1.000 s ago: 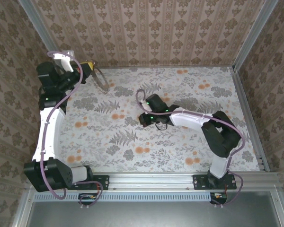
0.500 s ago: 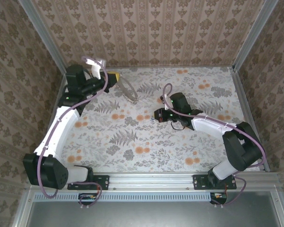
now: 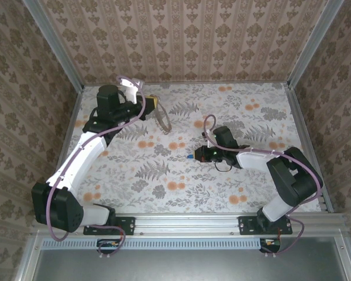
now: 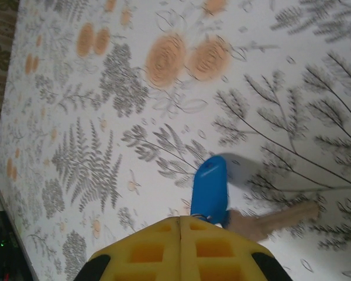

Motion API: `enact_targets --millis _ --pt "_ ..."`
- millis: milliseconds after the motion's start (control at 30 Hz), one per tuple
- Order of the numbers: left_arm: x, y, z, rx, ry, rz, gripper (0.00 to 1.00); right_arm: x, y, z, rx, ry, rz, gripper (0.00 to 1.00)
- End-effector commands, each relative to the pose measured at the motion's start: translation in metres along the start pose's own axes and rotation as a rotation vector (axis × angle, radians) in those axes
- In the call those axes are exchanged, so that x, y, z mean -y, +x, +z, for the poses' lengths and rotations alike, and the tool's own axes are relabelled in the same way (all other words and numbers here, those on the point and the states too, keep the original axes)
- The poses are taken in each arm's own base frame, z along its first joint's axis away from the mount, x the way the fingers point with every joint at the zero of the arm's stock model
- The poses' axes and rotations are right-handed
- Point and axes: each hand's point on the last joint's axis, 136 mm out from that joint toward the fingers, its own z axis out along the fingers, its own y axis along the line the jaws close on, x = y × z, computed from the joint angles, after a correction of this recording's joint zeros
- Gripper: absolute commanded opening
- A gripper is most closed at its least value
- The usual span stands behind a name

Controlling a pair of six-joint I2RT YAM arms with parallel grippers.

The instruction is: Put the keys on the keyring

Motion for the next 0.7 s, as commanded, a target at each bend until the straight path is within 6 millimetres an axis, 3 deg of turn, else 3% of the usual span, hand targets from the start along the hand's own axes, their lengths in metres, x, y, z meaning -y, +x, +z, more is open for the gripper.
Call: enact_targets --millis 0,233,400,667 --pt "0.007 -0.011 0.001 0.044 0.010 0.039 0.00 0.009 0.005 0.002 -0.005 -0.014 0.028 0.00" --pt "0.009 -0.011 0.001 0.046 0.008 0.045 0.00 0.024 0.010 0.003 -0.013 0.009 0.059 0.00" --pt "0.009 -0.009 0.000 0.046 0.004 0.045 0.00 0.025 0.006 -0.002 -0.004 0.024 0.060 0.23" --pt "0.011 -0.010 -0.005 0.060 -0.008 0.056 0.00 0.028 0.002 -0.022 0.011 0.130 0.042 0.36"
